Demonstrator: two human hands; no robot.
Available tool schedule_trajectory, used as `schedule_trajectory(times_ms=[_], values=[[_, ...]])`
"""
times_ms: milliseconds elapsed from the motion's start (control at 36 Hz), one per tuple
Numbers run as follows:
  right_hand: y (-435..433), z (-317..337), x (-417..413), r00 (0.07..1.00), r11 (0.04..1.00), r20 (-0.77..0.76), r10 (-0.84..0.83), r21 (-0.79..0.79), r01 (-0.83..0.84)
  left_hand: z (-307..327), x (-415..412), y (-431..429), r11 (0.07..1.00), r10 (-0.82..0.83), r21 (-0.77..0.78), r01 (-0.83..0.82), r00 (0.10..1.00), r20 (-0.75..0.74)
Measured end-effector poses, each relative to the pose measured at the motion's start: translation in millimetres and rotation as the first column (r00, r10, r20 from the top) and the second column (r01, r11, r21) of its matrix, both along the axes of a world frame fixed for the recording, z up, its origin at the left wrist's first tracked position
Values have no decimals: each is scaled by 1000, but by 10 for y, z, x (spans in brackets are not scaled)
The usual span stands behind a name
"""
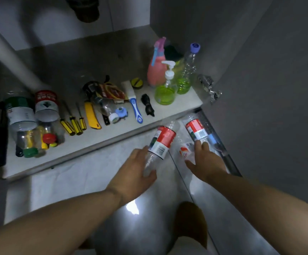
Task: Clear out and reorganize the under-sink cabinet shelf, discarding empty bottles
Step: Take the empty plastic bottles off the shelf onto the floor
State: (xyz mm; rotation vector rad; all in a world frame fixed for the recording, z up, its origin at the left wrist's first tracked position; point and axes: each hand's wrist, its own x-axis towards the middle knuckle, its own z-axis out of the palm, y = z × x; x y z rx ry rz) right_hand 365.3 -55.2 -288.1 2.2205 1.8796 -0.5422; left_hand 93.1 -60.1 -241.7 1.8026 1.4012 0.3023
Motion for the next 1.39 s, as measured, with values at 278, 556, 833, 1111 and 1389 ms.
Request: schedule_trajectory(times_ms=[278, 556, 833, 1111, 1389], values=[[52, -229, -6, 991, 996, 119, -63, 71, 54, -309, 526, 63, 871, 360, -381, -309, 930, 70], [-108, -396, 52, 947, 965, 185, 261, -22, -262, -617, 1059, 114, 780, 574, -427, -458, 796, 195], [76, -353, -28, 994, 995, -32, 104, 5, -104, -735, 1275, 142, 806, 511, -428, -409, 845, 155], [-41, -447, 12, 986, 990, -163, 42, 140, -19, -640, 1229, 356, 761, 446, -606, -233, 865, 228], [-75, -484, 30, 990, 990, -91, 109, 102, -99, -686, 1172, 494, 785, 368, -589, -191, 909, 195]])
